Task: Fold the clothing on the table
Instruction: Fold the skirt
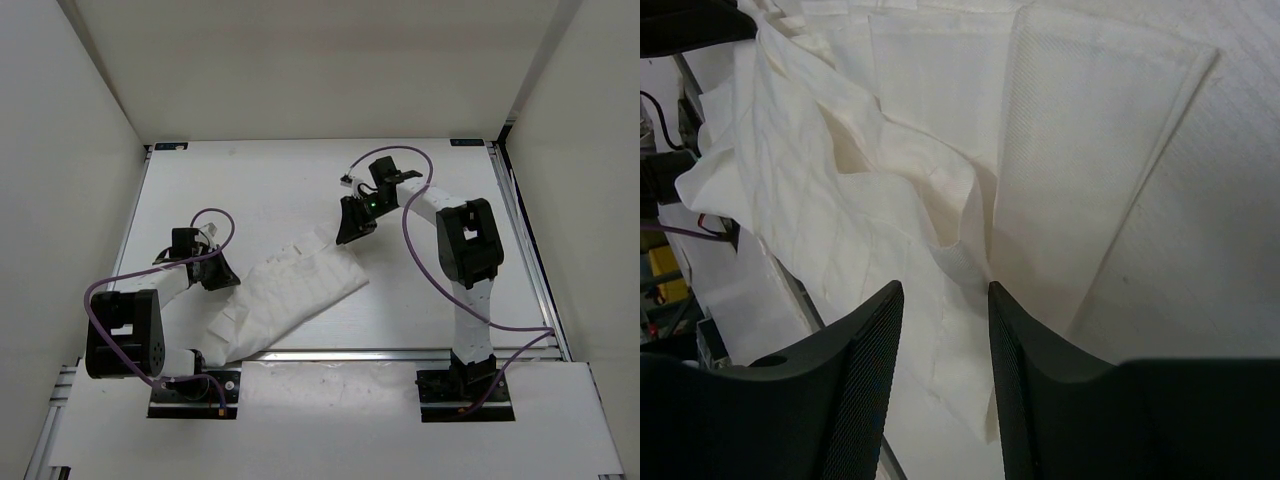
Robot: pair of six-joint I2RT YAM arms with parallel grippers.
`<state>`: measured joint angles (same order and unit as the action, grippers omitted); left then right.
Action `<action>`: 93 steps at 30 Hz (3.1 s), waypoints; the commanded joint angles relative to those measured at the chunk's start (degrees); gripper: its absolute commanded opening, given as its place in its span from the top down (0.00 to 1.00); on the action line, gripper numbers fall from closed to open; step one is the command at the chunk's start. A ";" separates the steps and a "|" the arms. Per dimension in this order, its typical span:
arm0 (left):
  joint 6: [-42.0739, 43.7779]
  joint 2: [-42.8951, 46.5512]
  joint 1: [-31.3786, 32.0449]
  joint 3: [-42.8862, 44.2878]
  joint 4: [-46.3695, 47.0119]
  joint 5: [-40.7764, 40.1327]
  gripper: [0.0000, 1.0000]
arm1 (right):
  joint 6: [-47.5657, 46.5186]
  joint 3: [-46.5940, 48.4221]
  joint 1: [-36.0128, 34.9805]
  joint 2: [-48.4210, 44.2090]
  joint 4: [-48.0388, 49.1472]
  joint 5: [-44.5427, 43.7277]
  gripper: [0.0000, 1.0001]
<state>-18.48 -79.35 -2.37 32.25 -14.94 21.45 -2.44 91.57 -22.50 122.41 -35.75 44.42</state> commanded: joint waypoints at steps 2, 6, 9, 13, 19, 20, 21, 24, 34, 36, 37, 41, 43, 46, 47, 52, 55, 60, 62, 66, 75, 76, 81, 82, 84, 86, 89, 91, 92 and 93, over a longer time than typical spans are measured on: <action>1.17 -0.27 -0.26 0.09 -1.67 -2.03 1.00 | -1.87 -1.92 0.53 -0.15 2.34 1.11 0.55; 1.43 -0.45 0.35 0.09 -1.50 -1.59 1.00 | -2.22 -1.22 1.06 0.55 2.79 1.80 0.55; 1.61 -0.80 0.70 0.09 -1.58 -1.59 1.00 | -2.75 0.45 0.36 1.95 1.74 1.28 0.55; 1.17 -0.89 0.27 0.09 -1.76 -2.03 1.00 | -2.13 0.45 0.18 2.31 2.44 3.03 0.57; 0.99 -0.36 0.35 0.01 -1.84 -2.20 1.00 | -0.82 -1.56 -0.97 1.62 3.13 9.00 0.94; 0.82 0.07 0.61 0.01 -1.93 -2.20 1.00 | 0.49 -2.87 -0.97 1.17 3.57 9.19 1.00; 0.73 0.07 0.27 0.27 -1.59 -1.77 1.00 | 0.68 -2.97 -1.23 -1.10 3.67 9.19 1.00; -0.06 1.65 1.57 4.03 -3.07 0.51 1.00 | 2.43 -5.17 0.43 -8.21 4.63 7.44 1.00; -4.37 -12.65 9.75 44.77 -5.70 9.21 1.00 | 6.83 -4.30 12.56 -22.29 4.19 -8.12 1.00; -5.42 -18.79 10.28 52.69 -6.07 10.79 1.00 | 8.23 -4.30 13.36 -24.14 4.72 -11.19 1.00; -6.30 -19.52 10.11 54.65 -5.89 12.37 1.00 | 7.80 -3.95 13.88 -25.02 4.98 -11.98 1.00; -11.66 -24.35 9.32 66.36 -2.56 17.03 1.00 | 7.27 -0.26 13.62 -26.16 3.84 -13.49 1.00; -15.25 -22.18 8.79 63.84 1.47 20.28 1.00 | 7.27 0.45 12.93 -26.96 3.32 -12.35 1.00; -18.43 -16.04 7.73 53.58 6.49 23.63 1.00 | 6.22 -1.56 12.13 -28.37 2.44 -10.86 1.00; -19.30 -14.27 7.38 48.14 8.07 23.72 1.00 | 6.39 -2.35 11.17 -29.67 2.09 -10.76 1.00; -19.14 1.27 5.88 26.86 8.88 22.32 1.00 | 6.65 -12.62 9.06 -34.60 2.00 -9.62 1.00; -17.47 7.87 7.90 18.14 5.46 19.96 1.00 | 8.32 -19.47 8.88 -38.11 2.00 -8.58 1.00; -21.67 17.98 11.78 3.38 4.83 16.79 1.00 | 12.00 -30.90 9.32 -45.41 2.34 -6.90 1.00; -22.91 22.73 11.08 0.29 3.70 15.04 1.00 | 14.82 -35.82 9.06 -46.30 3.05 -5.15 1.00; -19.58 25.12 11.16 -0.43 -4.38 6.08 1.00 | 15.36 -37.16 10.19 -43.41 4.01 -3.64 1.00; -15.97 21.62 9.84 2.11 -6.34 -5.11 1.00 | 14.30 -29.80 13.97 -35.31 8.23 -3.03 1.00; -15.89 21.43 9.93 2.29 -5.98 -5.37 1.00 | 14.48 -29.70 13.54 -34.01 7.89 -2.94 1.00; -16.41 16.09 8.88 5.01 -0.63 -5.46 1.00 | 13.86 -23.82 13.45 -29.34 9.99 -2.42 1.00; -16.50 15.37 8.53 6.06 0.08 -5.37 1.00 | 14.04 -23.28 13.71 -28.03 9.91 -2.41 1.00; -16.24 12.92 8.17 7.47 1.40 -5.46 1.00 | 13.43 -21.18 13.89 -26.79 9.73 -2.94 1.00; -16.41 10.81 7.74 8.70 2.80 -4.85 1.00 | 13.43 -20.03 14.24 -25.12 9.55 -2.86 1.00; -17.20 7.56 6.95 9.24 5.44 -4.49 1.00 | 13.34 -19.15 14.07 -23.36 9.56 -3.29 1.00; -17.11 5.53 6.85 9.50 7.55 -4.40 1.00 | 12.90 -18.54 14.15 -22.31 9.82 -3.20 1.00; -17.29 4.65 6.85 9.50 8.51 -4.49 1.00 | 12.98 -18.10 13.98 -21.35 10.08 -3.38 1.00; -17.29 4.21 6.85 9.50 8.87 -4.75 1.00 | 12.90 -17.92 13.98 -20.81 10.26 -3.38 1.00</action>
<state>-36.53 -74.41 6.00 40.25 -8.86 20.36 12.19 70.85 -9.67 100.07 -26.85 42.87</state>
